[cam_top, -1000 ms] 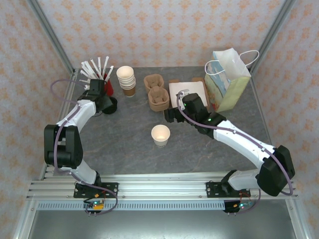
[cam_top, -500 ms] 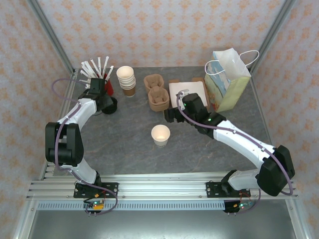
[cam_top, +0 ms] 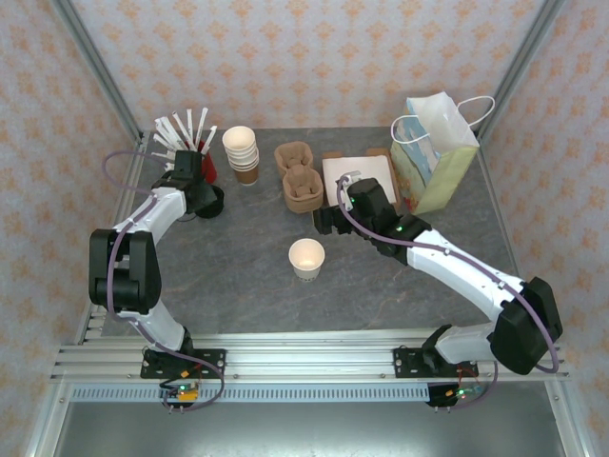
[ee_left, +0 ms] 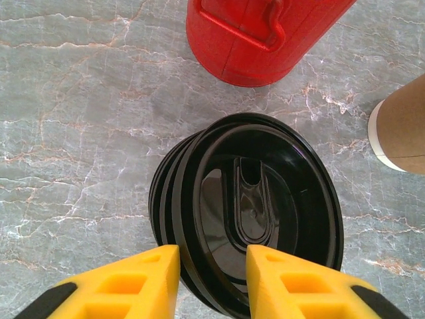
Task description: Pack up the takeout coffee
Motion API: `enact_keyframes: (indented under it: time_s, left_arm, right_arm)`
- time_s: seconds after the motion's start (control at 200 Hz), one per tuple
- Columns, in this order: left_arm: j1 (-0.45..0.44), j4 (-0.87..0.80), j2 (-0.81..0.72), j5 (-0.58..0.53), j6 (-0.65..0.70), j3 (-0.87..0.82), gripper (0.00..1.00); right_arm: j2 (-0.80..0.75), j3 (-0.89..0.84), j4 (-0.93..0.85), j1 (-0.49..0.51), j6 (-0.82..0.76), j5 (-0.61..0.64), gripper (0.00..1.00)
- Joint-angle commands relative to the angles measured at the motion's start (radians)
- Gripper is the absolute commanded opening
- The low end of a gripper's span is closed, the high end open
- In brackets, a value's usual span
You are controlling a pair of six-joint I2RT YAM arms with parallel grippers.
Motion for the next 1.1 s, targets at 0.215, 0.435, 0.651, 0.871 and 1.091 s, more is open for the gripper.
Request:
enact_keyframes:
  time_s: [0.215,0.435,0.651,0.871,1.091]
  left_arm:
    - [0.005,-0.004,0.020,0.011,0.013,0.035,0.26]
    - [0.006,0.002,0.018,0.016,0.008,0.026,0.21]
    - [0.005,0.001,0.013,0.019,0.005,0.026,0.16]
    - [0.005,-0.003,-0.022,0.023,-0.002,0.028,0.08]
    - [0.005,0.012,-0.059,0.069,-0.028,0.000,0.01]
  right_arm:
    - [0.007,0.030,-0.003,0.006,-0.002,0.022,1.00]
    - [0.005,0.029,-0.005,0.006,-0.003,0.024,1.00]
    - [0.005,0.032,-0.005,0.006,-0.003,0.022,1.00]
    - [0.006,0.032,-0.007,0.006,-0.002,0.023,1.00]
    - [0.003,0.032,-0.007,0.007,-0.002,0.024,1.00]
